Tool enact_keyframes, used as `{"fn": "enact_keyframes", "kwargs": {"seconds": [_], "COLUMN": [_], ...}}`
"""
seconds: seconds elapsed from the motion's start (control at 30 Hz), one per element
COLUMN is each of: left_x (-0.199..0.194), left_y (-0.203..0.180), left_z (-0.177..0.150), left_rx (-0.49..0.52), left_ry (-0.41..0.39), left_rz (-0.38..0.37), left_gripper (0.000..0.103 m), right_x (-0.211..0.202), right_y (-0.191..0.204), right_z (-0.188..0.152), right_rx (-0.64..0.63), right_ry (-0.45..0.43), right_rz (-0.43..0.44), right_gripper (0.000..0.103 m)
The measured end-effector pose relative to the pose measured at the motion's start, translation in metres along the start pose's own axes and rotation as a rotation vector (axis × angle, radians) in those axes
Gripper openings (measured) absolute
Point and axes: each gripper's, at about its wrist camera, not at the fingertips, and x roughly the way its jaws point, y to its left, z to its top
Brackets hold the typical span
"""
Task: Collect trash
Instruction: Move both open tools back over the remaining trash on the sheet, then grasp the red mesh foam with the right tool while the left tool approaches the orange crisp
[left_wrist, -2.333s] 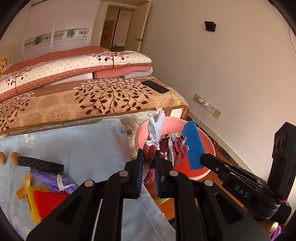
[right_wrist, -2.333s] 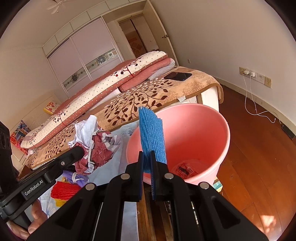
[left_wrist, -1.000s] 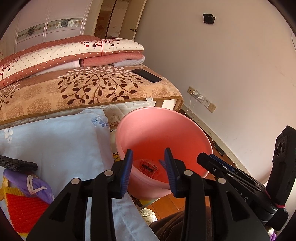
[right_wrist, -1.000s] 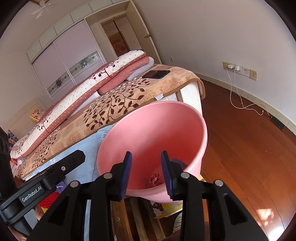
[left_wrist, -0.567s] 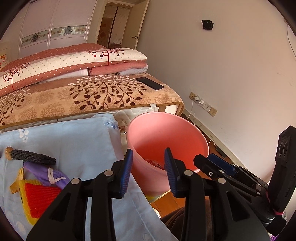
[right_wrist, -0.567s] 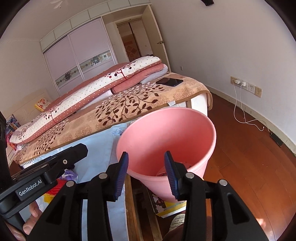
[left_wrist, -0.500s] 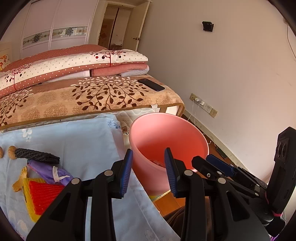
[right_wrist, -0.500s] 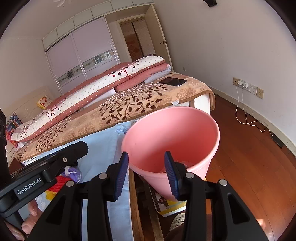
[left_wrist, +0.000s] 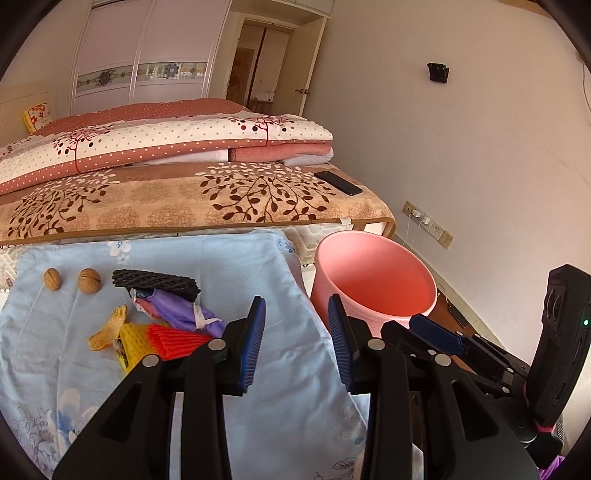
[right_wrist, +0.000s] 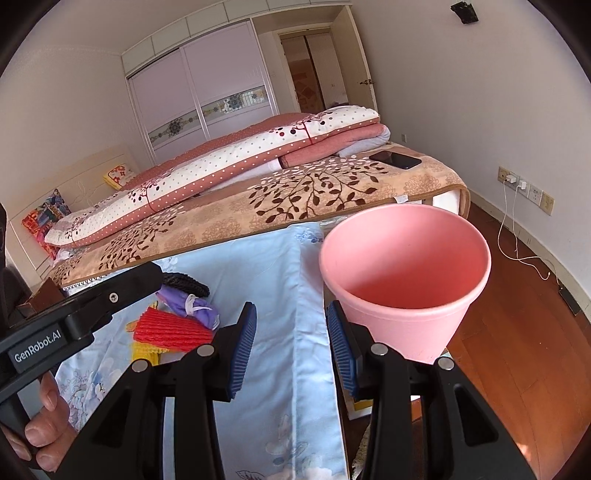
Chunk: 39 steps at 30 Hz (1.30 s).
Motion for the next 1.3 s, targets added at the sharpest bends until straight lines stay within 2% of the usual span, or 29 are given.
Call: {"fn": "enact_keyframes", "kwargs": {"seconds": [0.43, 0.7, 0.9, 1.03, 1.3], "left_x": [-0.040, -0.045, -0.042, -0.037, -0.033], "left_y": [0.070, 0.114, 0.126, 0.130, 0.139], "left_z": [-0.021, -0.041, -0.055, -0.060, -0.064], "left_rx": [-0.082, -0.167, -0.188, -0.195, -0.222], "left_ry": [-0.010, 0.031, 0.062, 0.082, 0.101], "left_rz": [0.127, 0.199, 0.208, 0.208, 0.197], "left_gripper": [0.035, 0.035, 0.035, 0.035, 0.035], "right_x": [0.003, 0.015, 0.030, 0.040, 0.069], "right_y": [0.044, 0.070, 0.085, 0.100, 0.124], "right_z": [-0.016, -0.026, -0.032, -0.036, -0.037], "right_rx": [-0.085, -0.153, -0.190, -0.237, -0.301], "right_ry": [0.051, 0.091, 0.131, 0.154, 0.179], "right_rz": [0.087, 0.135, 0.172, 0.201, 0.215], "right_gripper": [0.042, 0.044, 0.044, 0.051, 0.051]}}
